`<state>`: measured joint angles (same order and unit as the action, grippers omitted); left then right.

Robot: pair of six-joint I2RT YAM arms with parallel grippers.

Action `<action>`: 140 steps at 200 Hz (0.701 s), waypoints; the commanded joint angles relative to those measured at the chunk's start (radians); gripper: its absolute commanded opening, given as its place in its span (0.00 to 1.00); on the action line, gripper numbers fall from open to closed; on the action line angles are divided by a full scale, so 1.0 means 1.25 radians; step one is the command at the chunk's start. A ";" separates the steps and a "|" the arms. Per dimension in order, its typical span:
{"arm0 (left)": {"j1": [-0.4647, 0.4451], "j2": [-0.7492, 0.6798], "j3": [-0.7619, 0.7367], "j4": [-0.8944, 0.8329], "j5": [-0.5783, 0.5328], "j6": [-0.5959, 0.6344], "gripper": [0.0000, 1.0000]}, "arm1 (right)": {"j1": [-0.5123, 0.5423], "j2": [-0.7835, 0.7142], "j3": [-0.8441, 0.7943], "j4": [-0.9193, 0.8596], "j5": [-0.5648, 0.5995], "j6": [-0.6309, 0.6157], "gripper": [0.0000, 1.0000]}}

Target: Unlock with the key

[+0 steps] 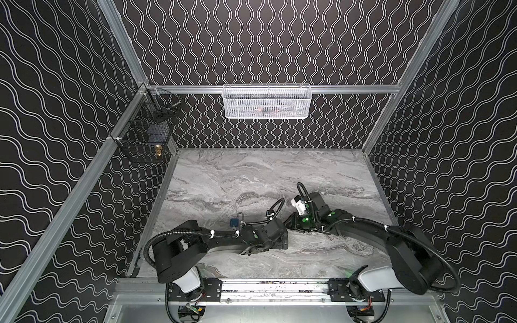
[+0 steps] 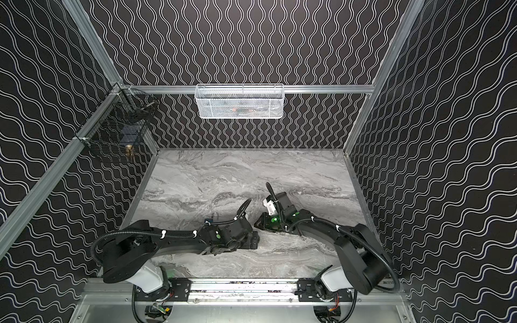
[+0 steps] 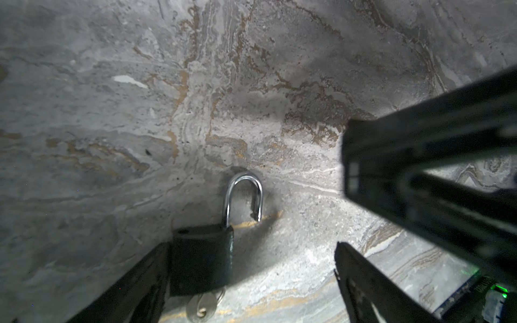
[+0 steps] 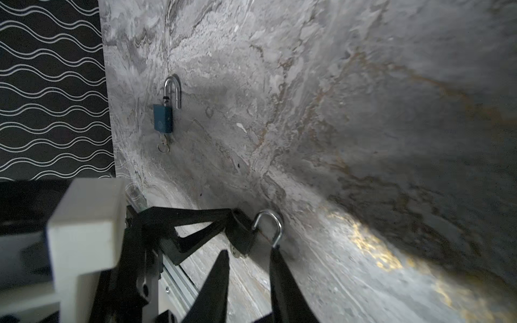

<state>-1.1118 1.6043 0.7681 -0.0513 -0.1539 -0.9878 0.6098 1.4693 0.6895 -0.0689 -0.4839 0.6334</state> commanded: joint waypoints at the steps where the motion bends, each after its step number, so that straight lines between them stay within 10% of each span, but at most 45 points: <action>1: 0.000 -0.009 -0.015 0.020 0.018 0.010 0.91 | 0.014 0.033 0.016 0.053 -0.028 0.010 0.23; 140: 0.000 -0.022 -0.026 0.051 0.011 0.043 0.89 | 0.053 0.125 -0.052 0.112 -0.038 0.029 0.18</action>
<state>-1.1130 1.5806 0.7338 -0.0231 -0.1329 -0.9276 0.6693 1.6043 0.6304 0.0597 -0.5217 0.6716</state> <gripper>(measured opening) 0.885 0.183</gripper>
